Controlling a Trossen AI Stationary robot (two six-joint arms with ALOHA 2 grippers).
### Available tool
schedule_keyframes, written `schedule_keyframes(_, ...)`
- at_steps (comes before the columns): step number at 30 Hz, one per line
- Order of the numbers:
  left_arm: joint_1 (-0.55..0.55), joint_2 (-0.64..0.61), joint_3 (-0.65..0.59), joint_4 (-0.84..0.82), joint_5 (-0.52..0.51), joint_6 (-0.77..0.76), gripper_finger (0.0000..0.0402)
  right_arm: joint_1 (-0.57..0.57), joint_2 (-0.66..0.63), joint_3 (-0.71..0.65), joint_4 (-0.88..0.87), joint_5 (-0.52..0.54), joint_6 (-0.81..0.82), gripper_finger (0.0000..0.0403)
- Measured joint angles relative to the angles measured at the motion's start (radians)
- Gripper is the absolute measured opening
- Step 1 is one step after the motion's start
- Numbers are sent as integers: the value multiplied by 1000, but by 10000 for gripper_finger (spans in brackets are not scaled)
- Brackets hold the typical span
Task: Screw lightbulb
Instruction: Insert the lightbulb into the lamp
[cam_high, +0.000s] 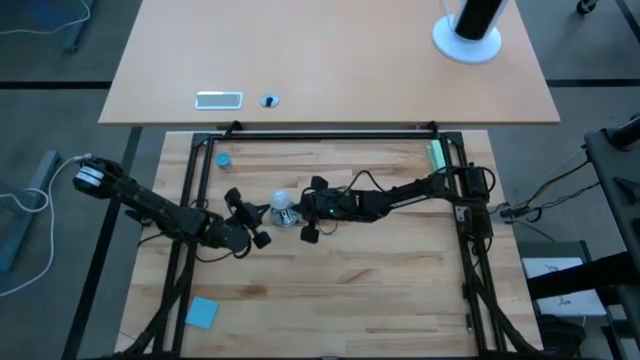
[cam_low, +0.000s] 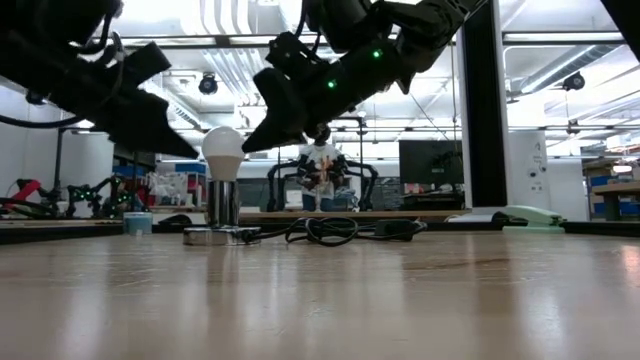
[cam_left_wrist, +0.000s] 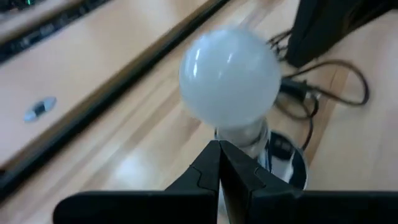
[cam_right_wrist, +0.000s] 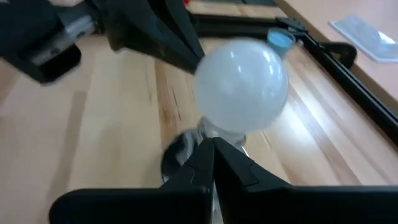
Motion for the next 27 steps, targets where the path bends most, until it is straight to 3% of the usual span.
schedule_keyframes(5,-2,-1,-1,-67,51,-99,0,-3,-1,25,-77,69,-8,2)
schedule_keyframes(12,-3,-1,-1,-1,60,-47,0,-34,5,25,-38,91,6,2)
schedule_keyframes(17,-1,-1,-1,77,24,42,0,-41,5,26,-3,42,0,2)
schedule_keyframes(27,2,-1,-2,74,-30,39,0,-23,6,26,-10,-38,23,2)
